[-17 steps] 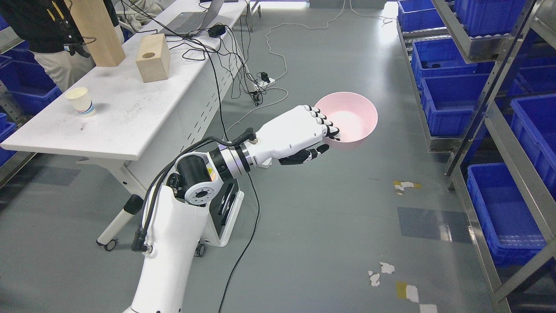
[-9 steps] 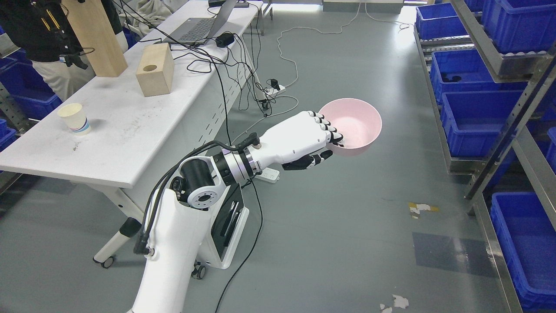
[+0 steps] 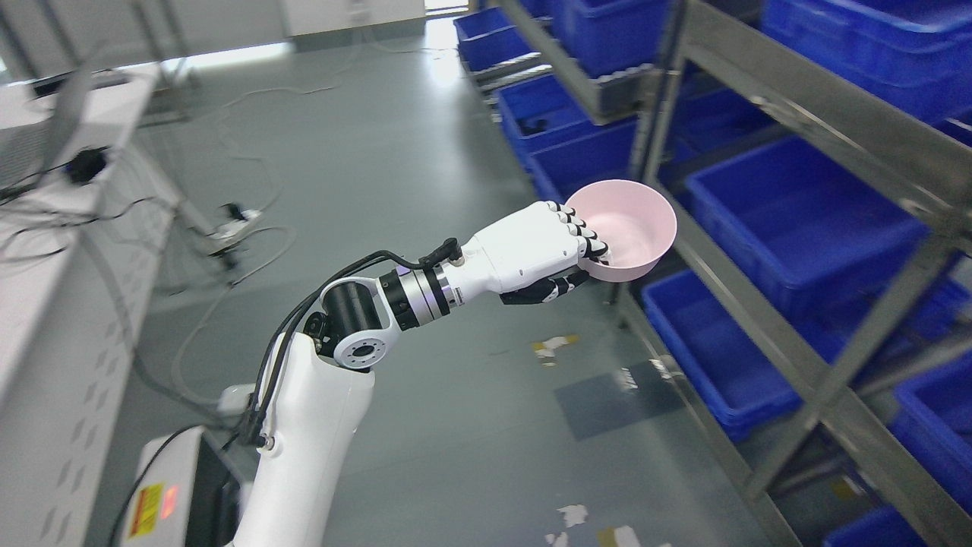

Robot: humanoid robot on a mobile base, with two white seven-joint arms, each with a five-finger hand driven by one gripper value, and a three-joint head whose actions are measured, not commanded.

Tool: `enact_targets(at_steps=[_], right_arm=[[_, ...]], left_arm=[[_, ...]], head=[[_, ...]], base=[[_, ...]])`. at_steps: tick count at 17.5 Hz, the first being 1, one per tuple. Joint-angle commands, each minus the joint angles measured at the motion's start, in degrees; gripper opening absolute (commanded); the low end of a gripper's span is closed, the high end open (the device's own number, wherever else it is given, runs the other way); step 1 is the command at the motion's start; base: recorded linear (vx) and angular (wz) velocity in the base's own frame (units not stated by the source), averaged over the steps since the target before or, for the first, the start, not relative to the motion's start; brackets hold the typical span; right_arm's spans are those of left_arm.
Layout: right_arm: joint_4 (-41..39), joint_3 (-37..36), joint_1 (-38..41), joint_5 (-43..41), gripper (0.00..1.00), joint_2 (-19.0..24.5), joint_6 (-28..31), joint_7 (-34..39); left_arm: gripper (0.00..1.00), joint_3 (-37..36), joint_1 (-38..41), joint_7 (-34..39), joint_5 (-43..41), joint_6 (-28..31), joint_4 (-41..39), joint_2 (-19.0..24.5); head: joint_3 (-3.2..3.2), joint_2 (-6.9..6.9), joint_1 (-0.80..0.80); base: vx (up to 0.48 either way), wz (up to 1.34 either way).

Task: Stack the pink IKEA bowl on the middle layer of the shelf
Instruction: 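Hold the pink bowl in the left hand while turning to the other shelf, then lower the pink bowl onto the stack of pink bowls on the tray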

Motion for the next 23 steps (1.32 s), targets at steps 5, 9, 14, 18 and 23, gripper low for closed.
enact_targets(at_steps=[5, 9, 14, 18, 23], right_arm=[[-1.0, 0.0, 0.88, 0.08, 1.0, -1.0, -0.03, 0.02], [-1.0, 0.0, 0.88, -0.01, 1.0, -1.0, -0.03, 0.02], [-1.0, 0.09, 0.88, -0.01, 1.0, -1.0, -0.03, 0.02], [-1.0, 0.0, 0.88, -0.01, 1.0, -1.0, -0.03, 0.02], [-1.0, 0.0, 0.88, -0.01, 1.0, -1.0, -0.03, 0.02]], left_arm=[[0.03, -1.37, -0.84, -0.37, 0.25, -0.03, -0.22, 0.99], [0.03, 4.33, -9.0, -2.12, 0.34, -0.03, -2.33, 0.99], [0.03, 7.24, -16.49, -4.14, 0.25, -0.03, -2.42, 0.99], [0.03, 11.81, -19.31, -6.7, 0.16, -0.03, -2.07, 0.99], [0.03, 14.79, -20.09, -6.79, -0.37, -0.03, -0.23, 0.99]], head=[[0.0, 0.0, 0.0], [0.0, 0.0, 0.0], [0.0, 0.0, 0.0], [0.0, 0.0, 0.0], [0.0, 0.0, 0.0]], base=[[0.139, -1.76], [0.099, -1.52], [0.086, -0.82], [0.039, -0.23], [0.001, -0.01]])
